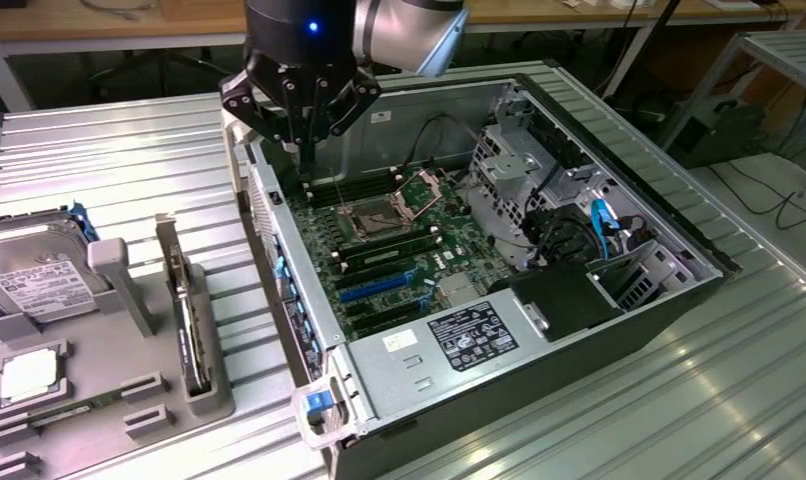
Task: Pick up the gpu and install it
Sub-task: 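Reach for the gpu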
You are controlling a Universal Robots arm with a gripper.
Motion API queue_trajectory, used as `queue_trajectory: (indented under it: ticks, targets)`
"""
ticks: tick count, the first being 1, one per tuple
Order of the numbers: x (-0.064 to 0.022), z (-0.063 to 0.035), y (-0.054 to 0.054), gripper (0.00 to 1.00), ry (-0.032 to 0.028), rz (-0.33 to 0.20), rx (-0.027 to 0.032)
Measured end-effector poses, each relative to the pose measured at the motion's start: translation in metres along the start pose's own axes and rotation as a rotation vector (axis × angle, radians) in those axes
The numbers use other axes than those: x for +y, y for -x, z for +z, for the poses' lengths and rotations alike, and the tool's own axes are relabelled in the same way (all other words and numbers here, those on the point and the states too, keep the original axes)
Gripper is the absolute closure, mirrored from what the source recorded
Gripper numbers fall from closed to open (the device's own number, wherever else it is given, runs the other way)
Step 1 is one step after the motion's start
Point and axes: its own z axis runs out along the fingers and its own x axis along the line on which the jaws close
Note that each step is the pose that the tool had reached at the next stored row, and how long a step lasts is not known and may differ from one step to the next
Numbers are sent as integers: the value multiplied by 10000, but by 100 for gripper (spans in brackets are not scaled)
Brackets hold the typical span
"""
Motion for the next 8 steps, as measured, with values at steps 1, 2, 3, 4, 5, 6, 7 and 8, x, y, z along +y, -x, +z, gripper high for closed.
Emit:
queue_trajectory:
  ticks: [1, 2, 3, 4, 5, 6, 7, 8]
  targets:
    - [-4, 0, -9, 89, -1, -1, 1]
    - [-7, 2, -17, 89, -1, -1, 3]
    - [-9, 2, -21, 89, 0, -1, 4]
    - [-13, 3, -29, 89, -1, -1, 5]
    - [-16, 3, -36, 89, -1, -1, 6]
    - [-19, 4, -42, 89, -1, -1, 7]
    - [-25, 5, -55, 89, -1, -2, 9]
    - [-28, 6, -62, 89, -1, -2, 9]
